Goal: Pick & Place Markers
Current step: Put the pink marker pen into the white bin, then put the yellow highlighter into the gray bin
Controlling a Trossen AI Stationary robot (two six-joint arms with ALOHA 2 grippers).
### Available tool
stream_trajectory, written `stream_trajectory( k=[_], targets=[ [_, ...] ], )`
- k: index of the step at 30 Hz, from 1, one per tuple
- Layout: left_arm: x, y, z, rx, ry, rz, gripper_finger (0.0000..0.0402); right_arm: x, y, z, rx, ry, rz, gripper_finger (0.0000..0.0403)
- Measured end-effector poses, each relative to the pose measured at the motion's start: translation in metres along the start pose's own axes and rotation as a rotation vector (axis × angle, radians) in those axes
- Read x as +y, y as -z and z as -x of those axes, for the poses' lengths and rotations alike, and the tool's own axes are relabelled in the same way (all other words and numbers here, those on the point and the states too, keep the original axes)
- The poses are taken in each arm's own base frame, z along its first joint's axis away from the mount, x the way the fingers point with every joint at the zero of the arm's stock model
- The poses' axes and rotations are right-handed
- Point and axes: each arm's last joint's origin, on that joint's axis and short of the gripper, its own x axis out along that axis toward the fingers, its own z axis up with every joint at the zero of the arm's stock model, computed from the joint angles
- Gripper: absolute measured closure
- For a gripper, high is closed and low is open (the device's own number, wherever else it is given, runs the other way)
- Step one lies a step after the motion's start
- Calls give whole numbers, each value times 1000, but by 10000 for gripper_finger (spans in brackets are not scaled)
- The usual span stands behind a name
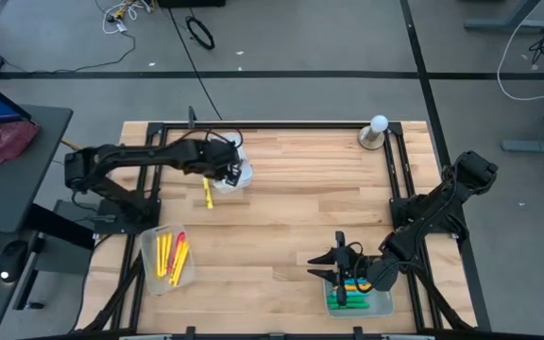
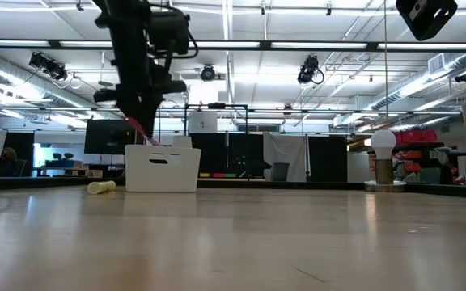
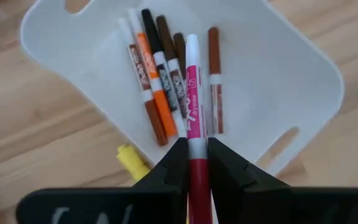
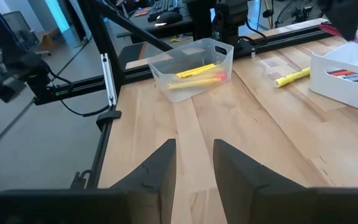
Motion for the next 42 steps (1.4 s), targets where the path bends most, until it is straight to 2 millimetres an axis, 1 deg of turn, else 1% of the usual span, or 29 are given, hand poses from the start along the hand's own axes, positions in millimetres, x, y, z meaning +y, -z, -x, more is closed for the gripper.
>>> stream_trajectory(
  k=[3,7,10,12,15,18,25,29,32,34,36,38,42],
  targets=[
    [-4,-6,-16,32,20,15,359,0,0,0,0,0,1,295],
    [-4,-9,-41,101,-13,27,358,0,0,0,0,0,0,295],
    [-3,-11,-55,129,-48,30,358,0,0,0,3,1,3,295],
    [-3,-11,-61,134,-61,33,356,0,0,0,3,2,4,295],
    [-4,-14,-63,119,-53,13,345,0,1,0,5,2,5,295],
    [-6,-16,-63,91,-25,2,324,0,1,0,5,2,5,295],
    [-6,-19,-58,65,4,-43,242,0,1,0,6,3,6,295],
    [-4,-20,-43,48,40,-85,202,-1,1,0,12,6,13,295],
    [-2,-16,-19,2,69,-101,188,-1,2,0,16,8,17,295],
    [-4,-8,2,-56,74,-122,185,-1,2,0,18,9,18,295],
    [-8,5,21,-119,74,-141,186,-1,3,0,20,10,13,295],
    [-14,22,40,-190,69,-149,189,-1,3,0,20,10,10,295],
    [-29,66,69,-344,76,-154,197,-2,3,0,24,12,-4,295]
  ],
)
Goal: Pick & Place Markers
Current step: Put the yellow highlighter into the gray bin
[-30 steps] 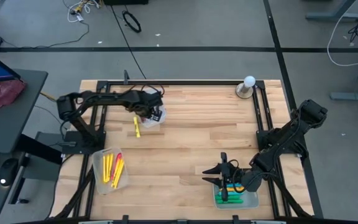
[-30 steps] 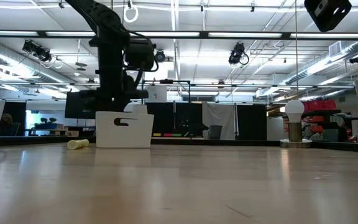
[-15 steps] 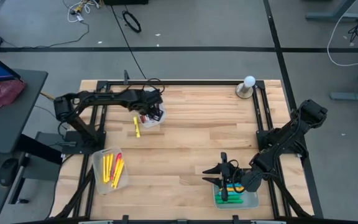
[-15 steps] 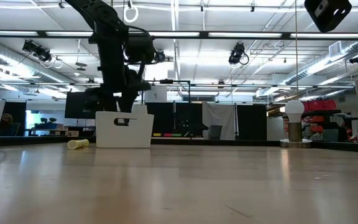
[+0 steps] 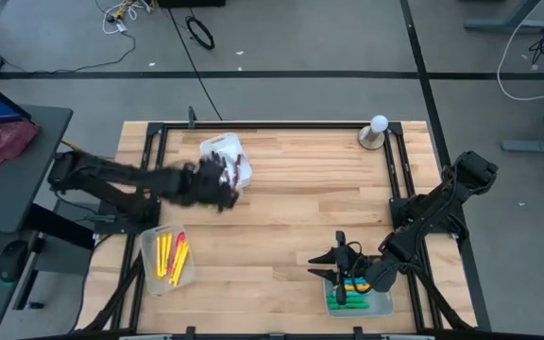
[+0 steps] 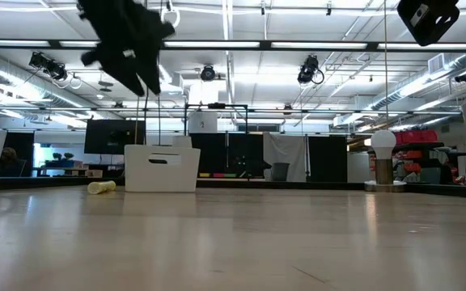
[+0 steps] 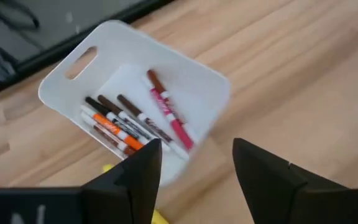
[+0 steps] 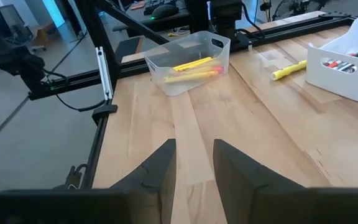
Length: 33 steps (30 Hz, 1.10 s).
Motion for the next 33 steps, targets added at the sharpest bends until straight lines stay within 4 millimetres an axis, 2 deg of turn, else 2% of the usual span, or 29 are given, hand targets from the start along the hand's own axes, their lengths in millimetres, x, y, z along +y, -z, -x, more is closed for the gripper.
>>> stream_trajectory(
  k=[5,10,15,20,23,28,33],
  targets=[
    [-26,47,38,-159,57,20,208,-1,1,0,7,4,-10,295],
    [-42,85,48,-179,93,79,218,-1,1,0,10,6,-9,295],
    [-58,109,29,-125,26,46,230,-1,1,0,11,6,-7,295],
    [-60,115,-1,-8,-114,74,224,-1,2,0,12,7,-2,295],
    [-55,116,-13,61,-213,58,200,-1,2,0,13,7,-2,295],
    [-48,117,-20,101,-283,47,139,-1,2,0,15,9,1,295],
    [-25,137,-33,134,-359,112,98,-1,2,0,16,9,-1,295]
  ],
)
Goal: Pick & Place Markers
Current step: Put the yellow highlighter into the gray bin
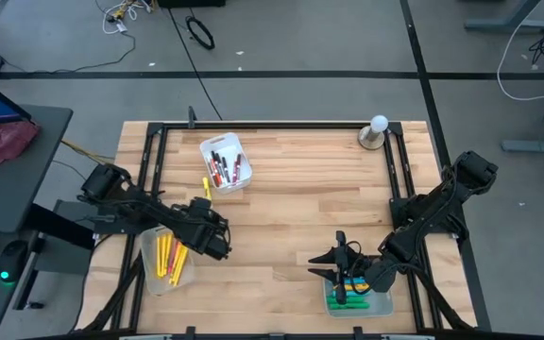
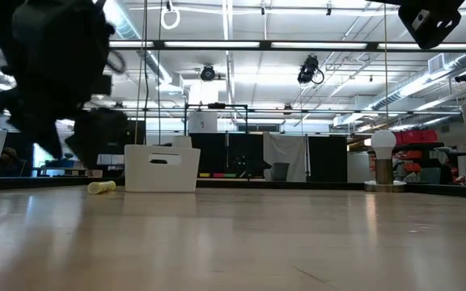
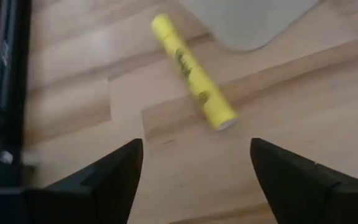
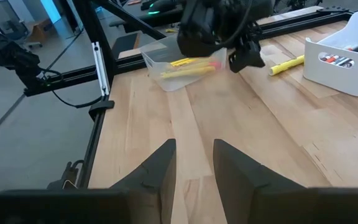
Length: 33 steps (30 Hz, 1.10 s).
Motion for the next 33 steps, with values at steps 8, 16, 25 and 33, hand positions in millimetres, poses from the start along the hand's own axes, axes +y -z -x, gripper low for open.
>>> stream_trajectory(
  k=[8,16,25,33],
  targets=[
    [4,17,-28,-76,118,172,97,-1,0,-1,-1,3,4,295],
    [3,15,-37,-88,134,246,98,-1,-1,-1,-4,3,-9,295],
    [4,18,-34,-98,144,217,99,-1,-1,-1,-6,2,-10,295],
    [3,16,-36,-105,141,262,99,-1,-1,-1,-5,2,-7,295]
  ],
)
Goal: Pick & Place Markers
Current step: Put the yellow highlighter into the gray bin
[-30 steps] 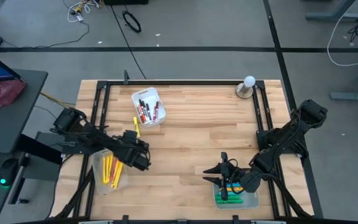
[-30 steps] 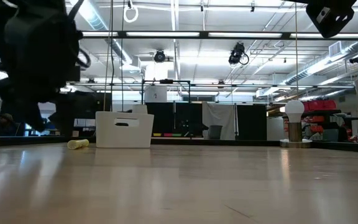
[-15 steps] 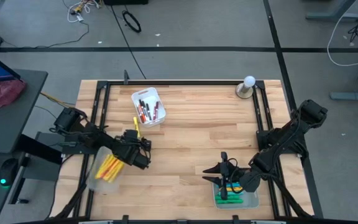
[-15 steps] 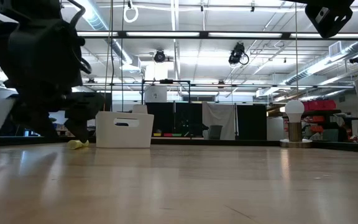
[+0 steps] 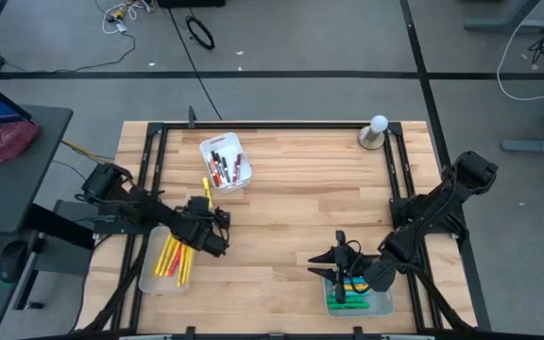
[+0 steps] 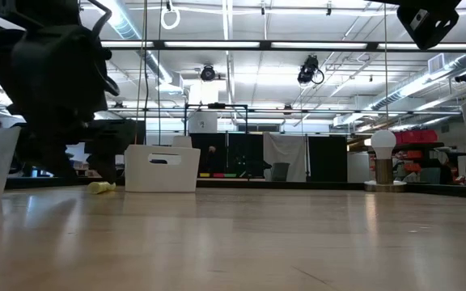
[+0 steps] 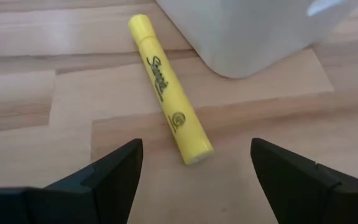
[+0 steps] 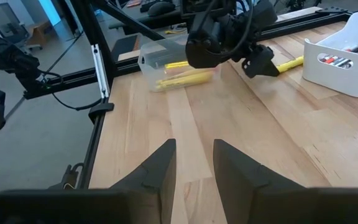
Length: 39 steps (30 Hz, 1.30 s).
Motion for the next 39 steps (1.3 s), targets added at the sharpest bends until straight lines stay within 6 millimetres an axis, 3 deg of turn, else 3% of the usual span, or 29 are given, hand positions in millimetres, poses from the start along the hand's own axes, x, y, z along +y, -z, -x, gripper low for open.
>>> stream_trajectory(
  k=[18,23,27,31,39],
  targets=[
    [-3,-26,-28,42,-124,-15,99,0,0,0,0,0,1,295],
    [8,-17,-44,51,-62,14,99,0,0,0,1,0,1,295],
    [14,-10,-44,18,-34,12,104,0,0,0,2,1,3,295],
    [16,-7,-41,29,-38,11,135,0,0,0,3,1,3,295],
    [19,-7,-41,36,-61,21,248,0,0,0,-1,-1,-4,295]
  ],
)
